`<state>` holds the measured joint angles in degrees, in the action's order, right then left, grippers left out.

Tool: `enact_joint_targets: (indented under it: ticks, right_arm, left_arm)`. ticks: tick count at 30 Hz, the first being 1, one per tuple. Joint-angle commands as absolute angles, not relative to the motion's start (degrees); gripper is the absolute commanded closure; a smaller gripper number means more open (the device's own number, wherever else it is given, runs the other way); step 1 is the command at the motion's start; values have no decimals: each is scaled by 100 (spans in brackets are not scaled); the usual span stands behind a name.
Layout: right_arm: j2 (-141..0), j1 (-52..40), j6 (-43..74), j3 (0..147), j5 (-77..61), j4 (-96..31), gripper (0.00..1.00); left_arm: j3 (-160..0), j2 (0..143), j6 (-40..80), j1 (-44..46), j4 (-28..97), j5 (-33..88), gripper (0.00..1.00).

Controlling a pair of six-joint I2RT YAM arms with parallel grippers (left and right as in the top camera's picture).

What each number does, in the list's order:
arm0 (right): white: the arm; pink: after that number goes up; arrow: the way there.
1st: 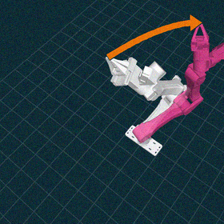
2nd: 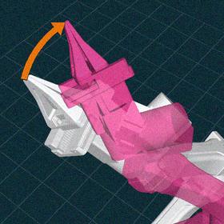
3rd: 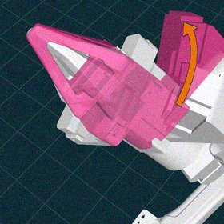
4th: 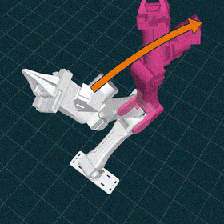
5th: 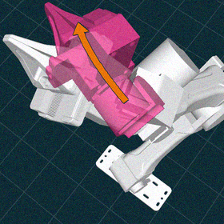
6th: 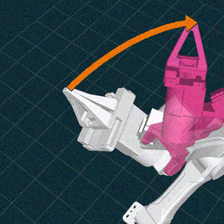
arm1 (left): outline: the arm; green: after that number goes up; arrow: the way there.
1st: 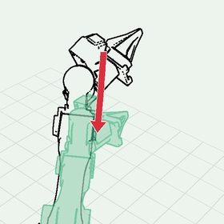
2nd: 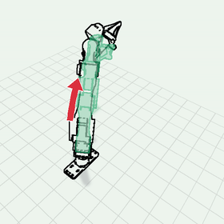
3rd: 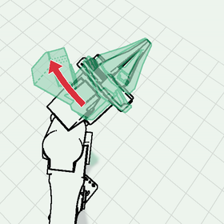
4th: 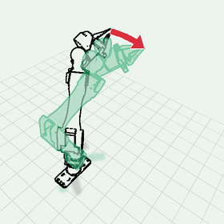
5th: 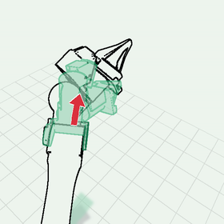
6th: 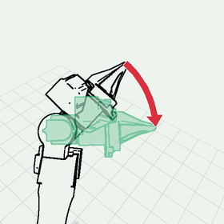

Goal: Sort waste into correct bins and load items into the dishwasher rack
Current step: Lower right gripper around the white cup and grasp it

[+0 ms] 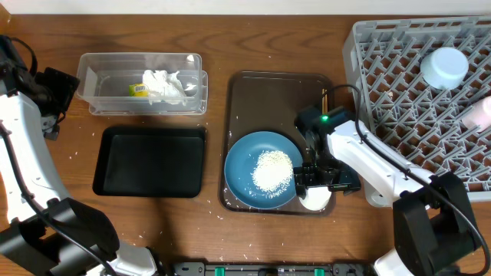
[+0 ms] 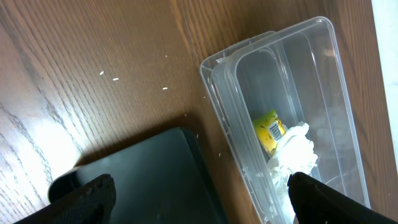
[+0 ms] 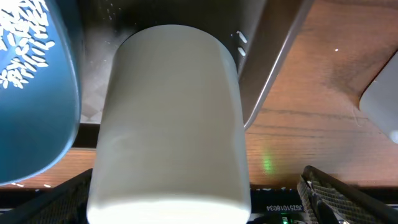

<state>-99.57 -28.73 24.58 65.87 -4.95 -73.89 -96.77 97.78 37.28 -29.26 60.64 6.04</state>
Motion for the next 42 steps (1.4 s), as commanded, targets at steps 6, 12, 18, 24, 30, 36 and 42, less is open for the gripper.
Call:
enact_joint_targets:
  ticks: [6, 12, 18, 24, 30, 36, 42]
  right_arm:
    - [-9913, -2954, 2488, 6342, -622, -6796, 4]
    - [-9913, -2954, 2576, 6342, -626, -7032, 11]
    - [-9913, -2954, 2593, 6342, -631, -7137, 22]
    - [-9911, -2954, 2615, 6342, -631, -6982, 25]
    - [-9911, -2954, 2613, 6342, -620, -6932, 20]
    - [-9913, -2954, 2609, 6342, -578, -6698, 14]
    - [-9911, -2954, 2611, 6342, -541, -6685, 25]
  left_arm:
    - [-9664, 9810, 3671, -2950, 6084, 578, 9]
    - [-9664, 9810, 3671, -2950, 6084, 578, 9]
    - [-9664, 9810, 3671, -2950, 6082, 578, 9]
    - [-9664, 9810, 3671, -2950, 6082, 578, 9]
    - [-9664, 9810, 3671, -2950, 6082, 578, 9]
    - [-9664, 9810, 3671, -2950, 6082, 578, 9]
    - [-9664, 9810, 3671, -2950, 6082, 578, 9]
